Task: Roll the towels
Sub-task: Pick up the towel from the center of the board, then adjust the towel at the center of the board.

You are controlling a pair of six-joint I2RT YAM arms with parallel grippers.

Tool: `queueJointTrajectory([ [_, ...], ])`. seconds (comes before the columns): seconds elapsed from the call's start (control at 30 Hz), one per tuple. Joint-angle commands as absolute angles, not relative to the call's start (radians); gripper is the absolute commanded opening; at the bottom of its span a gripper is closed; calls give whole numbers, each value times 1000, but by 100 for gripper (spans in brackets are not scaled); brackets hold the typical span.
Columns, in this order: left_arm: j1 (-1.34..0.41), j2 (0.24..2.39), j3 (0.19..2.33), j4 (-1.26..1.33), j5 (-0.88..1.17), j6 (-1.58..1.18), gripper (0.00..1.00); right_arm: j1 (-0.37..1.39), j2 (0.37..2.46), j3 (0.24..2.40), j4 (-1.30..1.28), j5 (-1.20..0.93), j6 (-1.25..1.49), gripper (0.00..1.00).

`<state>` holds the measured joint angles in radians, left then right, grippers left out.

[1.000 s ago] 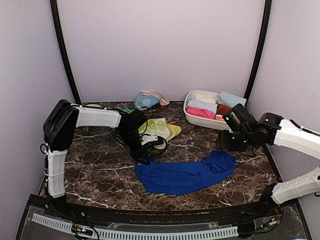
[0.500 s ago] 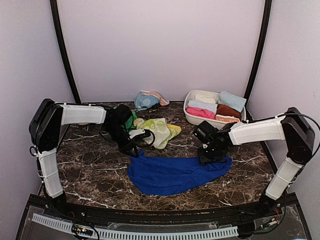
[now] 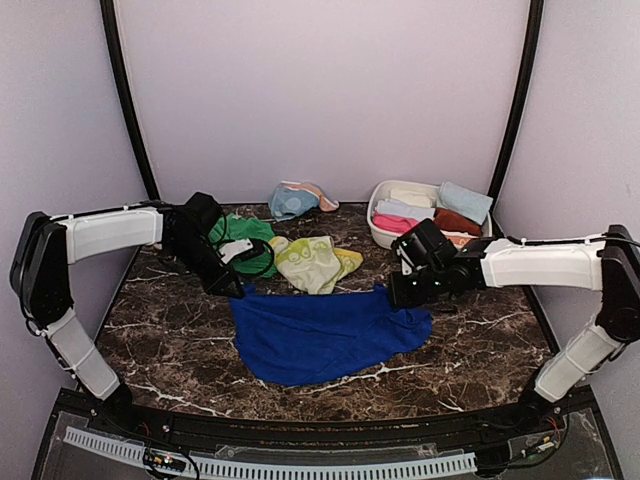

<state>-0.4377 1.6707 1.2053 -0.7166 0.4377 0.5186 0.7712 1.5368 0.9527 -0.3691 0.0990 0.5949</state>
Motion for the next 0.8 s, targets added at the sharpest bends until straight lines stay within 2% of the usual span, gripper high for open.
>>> queueJointTrajectory([
  [0.0,-410,1501,1170,-781,321,518,0,766,1423,911,-335,69,595,0],
  [0.17,-404,1381,1134,-808,283,518,0,765,1317,837,-341,93,602,0],
  [0.2,-405,1365,1129,-814,275,517,0,763,1309,830,-351,95,596,5],
  [0.27,-405,1349,1125,-832,247,517,0,762,1311,830,-373,96,582,27],
  [0.3,-404,1345,1125,-846,225,518,0,762,1317,841,-397,102,578,33],
  [0.4,-392,1328,1111,-868,170,521,0,761,1335,855,-416,117,568,39],
  [0.47,-384,1314,1096,-872,134,522,0,759,1357,870,-424,118,558,47],
  [0.67,-359,1294,1070,-868,68,525,0,759,1440,922,-413,106,513,47],
  [0.77,-357,1302,1080,-868,49,528,0,759,1503,968,-398,105,488,52],
])
